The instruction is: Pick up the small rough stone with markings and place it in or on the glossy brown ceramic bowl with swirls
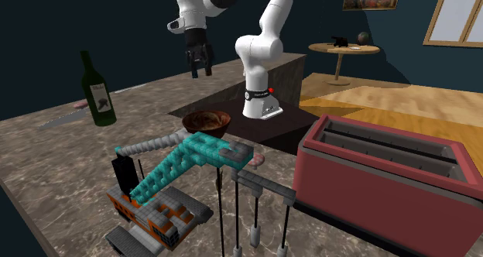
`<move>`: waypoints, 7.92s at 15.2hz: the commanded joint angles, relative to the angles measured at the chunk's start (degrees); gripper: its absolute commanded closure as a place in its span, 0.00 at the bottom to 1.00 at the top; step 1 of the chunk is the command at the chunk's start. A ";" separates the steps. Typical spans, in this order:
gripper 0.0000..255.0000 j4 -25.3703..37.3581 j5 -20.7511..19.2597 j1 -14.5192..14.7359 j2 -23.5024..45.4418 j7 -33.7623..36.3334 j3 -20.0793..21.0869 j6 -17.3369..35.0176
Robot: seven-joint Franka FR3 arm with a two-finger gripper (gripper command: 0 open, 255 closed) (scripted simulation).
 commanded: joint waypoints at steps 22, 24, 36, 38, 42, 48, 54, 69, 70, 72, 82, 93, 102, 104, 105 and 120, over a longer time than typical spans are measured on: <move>0.00 17.81 79.06 36.72 51.06 -81.11 -6.79 35.40; 0.00 21.32 84.39 37.09 54.98 -87.41 -5.86 34.34; 0.00 29.00 92.38 38.18 64.32 -94.27 -4.55 33.51; 0.00 29.00 92.38 38.18 64.32 -94.26 -4.55 33.51; 1.00 29.00 92.38 38.18 64.32 -94.27 -4.55 33.51; 1.00 28.97 92.79 38.26 64.42 -94.60 -4.51 33.53; 1.00 27.93 89.58 38.27 61.92 -91.37 -4.49 34.19; 1.00 23.16 72.52 39.26 50.21 -73.87 -5.06 36.33; 1.00 22.88 71.21 39.35 49.45 -72.56 -5.15 36.38; 1.00 22.35 68.54 39.52 47.95 -69.87 -5.35 36.44; 1.00 20.30 54.41 39.92 40.72 -55.98 -6.25 35.84; 1.00 3.75 46.41 33.88 23.62 -58.53 -10.79 32.68; 1.00 -8.68 29.36 18.92 7.08 -58.26 -15.36 24.02; 1.00 -10.84 23.69 12.90 3.00 -58.91 -17.12 19.80; 1.00 -11.02 24.56 13.50 3.81 -59.98 -17.58 20.65; 1.00 -10.65 41.99 27.14 16.57 -79.32 -28.47 30.34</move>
